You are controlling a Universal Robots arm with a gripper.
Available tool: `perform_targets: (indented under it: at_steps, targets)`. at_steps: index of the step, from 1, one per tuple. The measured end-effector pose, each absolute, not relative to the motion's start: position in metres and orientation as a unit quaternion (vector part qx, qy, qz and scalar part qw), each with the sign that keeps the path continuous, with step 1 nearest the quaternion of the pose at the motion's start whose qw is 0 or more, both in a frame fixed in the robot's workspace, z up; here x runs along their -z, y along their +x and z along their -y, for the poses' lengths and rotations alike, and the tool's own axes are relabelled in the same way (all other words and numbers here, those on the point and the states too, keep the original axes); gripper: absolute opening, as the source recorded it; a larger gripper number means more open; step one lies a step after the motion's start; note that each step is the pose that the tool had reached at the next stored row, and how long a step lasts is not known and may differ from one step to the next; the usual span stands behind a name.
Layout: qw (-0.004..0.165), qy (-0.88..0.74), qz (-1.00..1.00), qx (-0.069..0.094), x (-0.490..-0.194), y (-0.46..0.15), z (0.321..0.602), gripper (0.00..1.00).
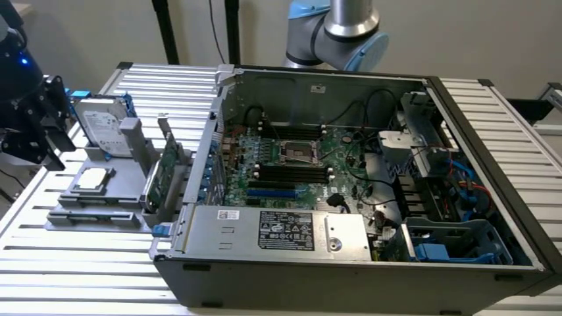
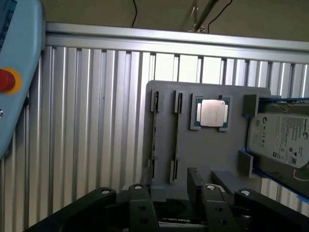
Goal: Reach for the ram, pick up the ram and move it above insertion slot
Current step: 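Pick up the ram and move it above insertion slot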
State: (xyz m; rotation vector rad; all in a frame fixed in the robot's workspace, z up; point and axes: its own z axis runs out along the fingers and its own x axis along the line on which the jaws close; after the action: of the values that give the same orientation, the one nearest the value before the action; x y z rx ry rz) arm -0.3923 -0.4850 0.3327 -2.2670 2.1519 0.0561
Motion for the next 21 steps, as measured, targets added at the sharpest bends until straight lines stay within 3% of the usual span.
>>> perform_targets:
  at_steps: [21]
  targets:
    - [0.008, -0.726, -0.688, -0.018, -0.295, -0.394, 0.487, 0.42]
